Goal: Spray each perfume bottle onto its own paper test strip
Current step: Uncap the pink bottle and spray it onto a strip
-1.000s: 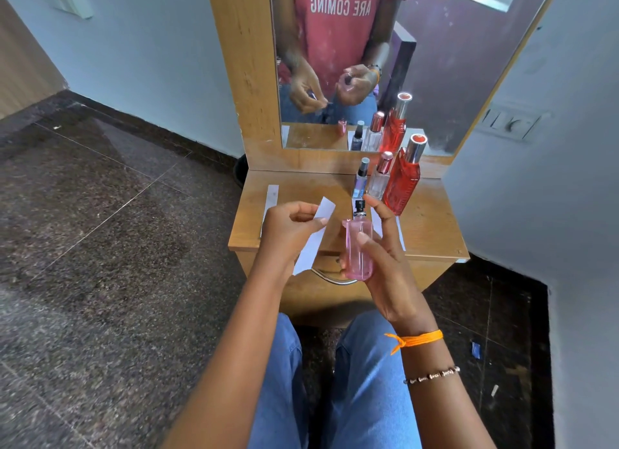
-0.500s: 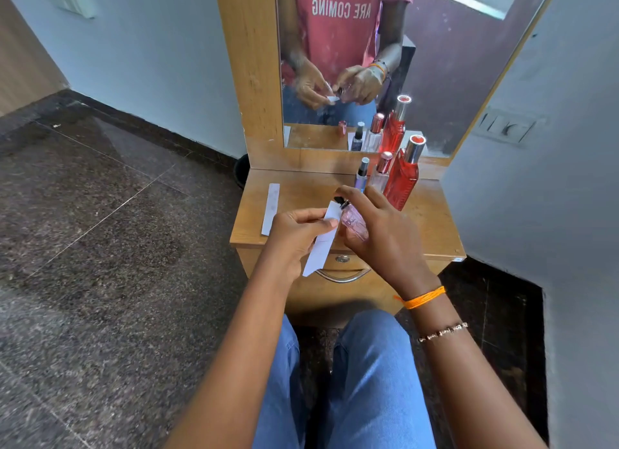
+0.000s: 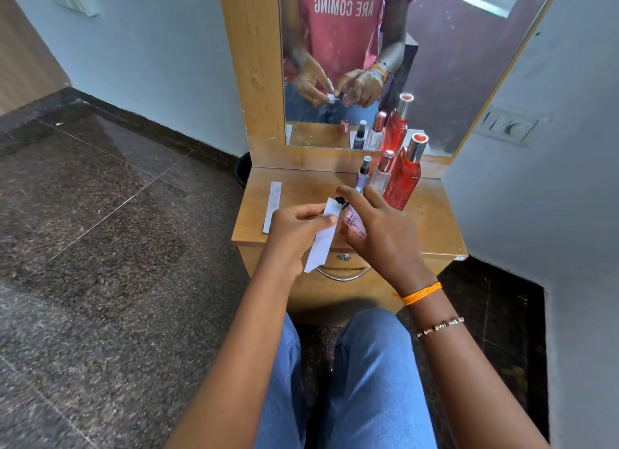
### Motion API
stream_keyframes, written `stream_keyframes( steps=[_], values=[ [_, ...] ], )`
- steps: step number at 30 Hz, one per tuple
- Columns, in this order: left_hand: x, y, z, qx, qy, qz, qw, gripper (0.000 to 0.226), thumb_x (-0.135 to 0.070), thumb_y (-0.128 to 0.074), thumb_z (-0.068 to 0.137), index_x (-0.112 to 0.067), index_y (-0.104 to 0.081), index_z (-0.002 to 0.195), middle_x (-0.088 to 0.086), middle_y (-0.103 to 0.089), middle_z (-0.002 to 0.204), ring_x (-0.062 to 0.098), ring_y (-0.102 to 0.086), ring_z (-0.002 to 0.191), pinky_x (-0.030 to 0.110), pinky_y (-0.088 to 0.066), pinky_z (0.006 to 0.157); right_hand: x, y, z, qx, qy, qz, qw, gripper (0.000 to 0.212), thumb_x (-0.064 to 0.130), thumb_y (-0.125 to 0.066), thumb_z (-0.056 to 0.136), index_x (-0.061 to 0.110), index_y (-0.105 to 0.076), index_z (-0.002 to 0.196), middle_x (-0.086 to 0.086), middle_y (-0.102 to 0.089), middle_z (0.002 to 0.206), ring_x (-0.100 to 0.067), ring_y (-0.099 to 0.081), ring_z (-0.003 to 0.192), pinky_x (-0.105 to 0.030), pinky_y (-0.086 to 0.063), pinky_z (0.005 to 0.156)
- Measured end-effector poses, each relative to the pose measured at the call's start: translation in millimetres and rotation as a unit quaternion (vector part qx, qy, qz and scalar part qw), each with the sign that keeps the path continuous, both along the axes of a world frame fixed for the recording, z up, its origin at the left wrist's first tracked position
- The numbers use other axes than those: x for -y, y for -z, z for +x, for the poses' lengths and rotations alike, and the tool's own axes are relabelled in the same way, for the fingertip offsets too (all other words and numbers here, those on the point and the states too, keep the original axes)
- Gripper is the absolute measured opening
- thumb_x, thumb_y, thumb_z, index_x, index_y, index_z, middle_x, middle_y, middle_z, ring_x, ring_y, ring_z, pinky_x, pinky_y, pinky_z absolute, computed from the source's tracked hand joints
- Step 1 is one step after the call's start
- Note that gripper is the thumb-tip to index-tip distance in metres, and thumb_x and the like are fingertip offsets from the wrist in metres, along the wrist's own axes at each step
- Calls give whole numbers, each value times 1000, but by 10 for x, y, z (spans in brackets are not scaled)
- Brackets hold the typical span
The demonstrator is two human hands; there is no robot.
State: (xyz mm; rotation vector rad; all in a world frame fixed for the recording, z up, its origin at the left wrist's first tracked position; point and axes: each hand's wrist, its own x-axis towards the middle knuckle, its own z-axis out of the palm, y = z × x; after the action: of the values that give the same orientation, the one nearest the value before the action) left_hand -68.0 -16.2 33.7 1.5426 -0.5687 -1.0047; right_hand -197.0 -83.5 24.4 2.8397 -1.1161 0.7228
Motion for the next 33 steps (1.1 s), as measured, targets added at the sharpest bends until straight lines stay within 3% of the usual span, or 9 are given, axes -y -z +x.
stream_keyframes(
  steps=[5, 14, 18, 22, 24, 28, 30, 33],
  values=[
    [-11, -16, 2, 2, 6, 9, 1000, 17, -16, -72, 79, -20, -71, 96, -14, -66, 82, 8, -59, 77, 16, -46, 53, 5, 10, 1, 2, -4, -8, 1000, 63, 19, -78, 73, 24, -49, 129, -4, -55, 106, -24, -60, 71, -31, -46, 45],
    [-6, 35, 8, 7, -4, 32, 999, 22, -17, -73, 78, -19, -70, 99, -7, -66, 90, 18, -59, 87, 27, -51, 66, 3, 24, 7, 27, -1, 1, 1000, 60, 16, -77, 75, 23, -49, 127, -6, -56, 109, -26, -61, 73, -31, -48, 45],
    [19, 85, 31, 12, -19, 14, 1000, 28, -12, -76, 75, -18, -69, 101, -2, -68, 87, 17, -62, 86, 26, -51, 67, 15, 107, -35, 101, 18, 54, 993, 58, 19, -72, 79, 26, -47, 131, -4, -55, 112, -22, -60, 81, -31, -47, 53],
    [120, 144, 59, 105, -51, 9, 993, 25, -11, -78, 71, -17, -62, 89, -4, -63, 80, 11, -60, 77, 23, -45, 63, -40, 190, -92, 280, 35, 168, 944, 58, 22, -70, 83, 25, -44, 134, 0, -56, 122, -7, -53, 94, -22, -43, 71],
    [204, 167, 64, 156, -61, 7, 986, 16, -10, -77, 72, -13, -63, 80, 2, -67, 81, 13, -61, 76, 25, -48, 68, -84, 234, -98, 319, 51, 217, 921, 58, 24, -68, 84, 24, -41, 136, 4, -58, 114, -3, -53, 84, -22, -44, 68],
    [372, 188, 44, 224, -54, -4, 973, 7, -9, -73, 77, -4, -73, 82, 10, -73, 86, 16, -65, 78, 23, -47, 71, -153, 363, -63, 318, 118, 238, 910, 55, 38, -62, 85, 33, -35, 132, 16, -54, 78, -2, -54, 63, -15, -35, 52],
    [427, 205, 42, 245, -39, 4, 969, 11, -7, -70, 80, -3, -73, 89, 12, -73, 92, 19, -66, 86, 25, -48, 75, -144, 398, -6, 314, 152, 234, 908, 57, 40, -66, 85, 30, -34, 131, 23, -50, 78, -2, -52, 65, -21, -35, 53],
    [458, 267, 56, 262, -18, 25, 964, 19, -5, -65, 83, -5, -71, 101, 12, -71, 106, 22, -65, 99, 30, -51, 86, -95, 434, 81, 302, 161, 250, 906, 68, 28, -72, 80, 30, -32, 134, 28, -50, 87, -7, -54, 80, -28, -39, 65]
  ],
)
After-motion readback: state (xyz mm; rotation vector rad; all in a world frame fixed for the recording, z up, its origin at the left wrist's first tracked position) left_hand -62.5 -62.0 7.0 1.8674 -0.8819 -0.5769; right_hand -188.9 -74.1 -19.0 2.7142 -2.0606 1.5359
